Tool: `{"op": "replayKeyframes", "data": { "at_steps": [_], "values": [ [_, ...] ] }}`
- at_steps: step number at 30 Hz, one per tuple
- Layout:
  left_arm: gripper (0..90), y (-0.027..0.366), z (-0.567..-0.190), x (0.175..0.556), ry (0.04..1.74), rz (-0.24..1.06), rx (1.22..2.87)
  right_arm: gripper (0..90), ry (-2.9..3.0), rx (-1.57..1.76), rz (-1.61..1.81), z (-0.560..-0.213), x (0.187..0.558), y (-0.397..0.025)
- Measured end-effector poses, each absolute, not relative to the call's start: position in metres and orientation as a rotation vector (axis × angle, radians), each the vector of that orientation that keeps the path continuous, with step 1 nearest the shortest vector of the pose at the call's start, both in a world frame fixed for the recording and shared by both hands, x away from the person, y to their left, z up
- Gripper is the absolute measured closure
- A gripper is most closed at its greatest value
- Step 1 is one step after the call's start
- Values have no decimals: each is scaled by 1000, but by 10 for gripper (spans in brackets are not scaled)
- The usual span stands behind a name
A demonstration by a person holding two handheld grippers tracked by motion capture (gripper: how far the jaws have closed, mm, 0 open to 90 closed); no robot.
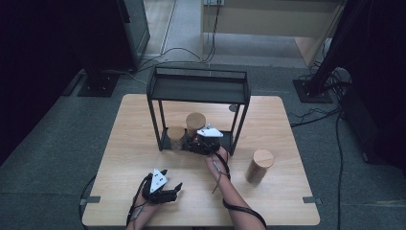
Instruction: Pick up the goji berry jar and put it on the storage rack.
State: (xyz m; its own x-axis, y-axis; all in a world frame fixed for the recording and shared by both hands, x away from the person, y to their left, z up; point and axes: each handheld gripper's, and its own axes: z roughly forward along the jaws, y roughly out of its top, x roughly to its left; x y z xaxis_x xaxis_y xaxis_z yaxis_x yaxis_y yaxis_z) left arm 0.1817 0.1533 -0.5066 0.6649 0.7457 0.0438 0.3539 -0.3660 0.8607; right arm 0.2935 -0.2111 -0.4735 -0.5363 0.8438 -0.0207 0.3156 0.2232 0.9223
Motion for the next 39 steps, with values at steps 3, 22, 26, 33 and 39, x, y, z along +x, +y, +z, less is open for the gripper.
{"op": "replayKeyframes", "data": {
  "at_steps": [3, 22, 26, 33, 39],
  "values": [
    [202, 153, -507, 182, 851, 548, 1977, 248, 1970, 1071, 1290, -474, 297, -208],
    [201, 152, -506, 182, 840, 553, 1987, 248, 1969, 1083, 1249, -474, 308, -190],
    [202, 152, -506, 181, 838, 555, 1991, 248, 1977, 1071, 1243, -473, 311, -185],
    [202, 152, -506, 182, 835, 553, 1991, 248, 1988, 1051, 1232, -473, 315, -180],
    [201, 152, -506, 181, 831, 553, 1991, 248, 1988, 1090, 1244, -476, 319, -179]
  ]
}}
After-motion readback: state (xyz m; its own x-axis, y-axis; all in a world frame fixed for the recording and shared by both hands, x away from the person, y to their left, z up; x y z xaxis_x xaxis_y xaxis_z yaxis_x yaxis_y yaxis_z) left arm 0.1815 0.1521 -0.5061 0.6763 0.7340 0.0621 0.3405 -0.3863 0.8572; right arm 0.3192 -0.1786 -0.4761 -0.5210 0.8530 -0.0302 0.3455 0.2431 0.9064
